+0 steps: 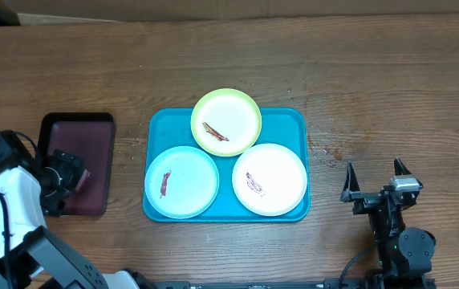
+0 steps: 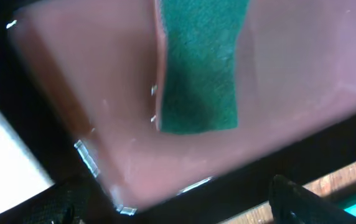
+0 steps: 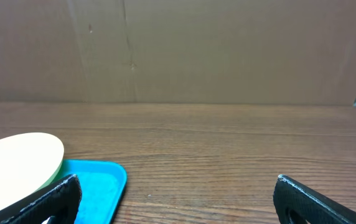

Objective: Clean dirty plates on tray and stack at the side
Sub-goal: 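Move the left gripper over the dark tray toward the green sponge, then lower the left gripper and grasp the green sponge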

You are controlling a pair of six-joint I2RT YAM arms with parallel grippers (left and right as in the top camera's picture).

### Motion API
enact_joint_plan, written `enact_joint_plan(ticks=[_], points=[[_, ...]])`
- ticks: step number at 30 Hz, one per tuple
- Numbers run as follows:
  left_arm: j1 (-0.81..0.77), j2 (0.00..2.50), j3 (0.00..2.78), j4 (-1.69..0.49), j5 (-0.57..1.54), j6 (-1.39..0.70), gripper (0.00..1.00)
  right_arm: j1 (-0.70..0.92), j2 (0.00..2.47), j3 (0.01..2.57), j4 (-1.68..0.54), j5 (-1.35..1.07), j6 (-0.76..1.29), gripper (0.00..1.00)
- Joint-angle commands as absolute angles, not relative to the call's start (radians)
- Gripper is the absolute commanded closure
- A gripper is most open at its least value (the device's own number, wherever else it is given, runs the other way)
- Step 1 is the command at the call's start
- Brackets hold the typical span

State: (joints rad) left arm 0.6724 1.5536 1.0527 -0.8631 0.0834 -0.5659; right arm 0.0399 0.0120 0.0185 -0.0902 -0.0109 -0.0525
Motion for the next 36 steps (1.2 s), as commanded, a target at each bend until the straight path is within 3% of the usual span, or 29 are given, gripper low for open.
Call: enact_joint_plan(ticks=[1, 6, 13, 18, 34, 36], points=[[0.673, 1.571, 1.180, -0.930, -0.056, -0.577, 0.06, 0.038, 0.005, 0.008, -0.084, -0.008, -0.053, 0.00], [0.673, 1.613, 1.244, -0.971, -0.120, -0.596, 0.01, 0.038, 0.005, 0.008, -0.084, -0.008, -0.053, 0.00], [0.673, 1.769, 1.243, -0.937, -0.026, -0.635, 0.04, 0.038, 0.005, 0.008, -0.084, -0.008, -0.053, 0.00], [0.673, 1.862, 1.243, -0.894, 0.087, -0.628, 0.10, 0.038, 0.005, 0.008, -0.084, -0.008, -0.053, 0.00], [0.673, 1.910, 1.242, -0.813, 0.086, -0.575, 0.19, 0.038, 0.005, 0.008, -0.084, -0.008, -0.053, 0.00], [0.673, 1.910, 1.238, -0.806, 0.087, -0.574, 0.29, 0.038, 0.005, 0.008, -0.084, -0.008, -0.053, 0.00]])
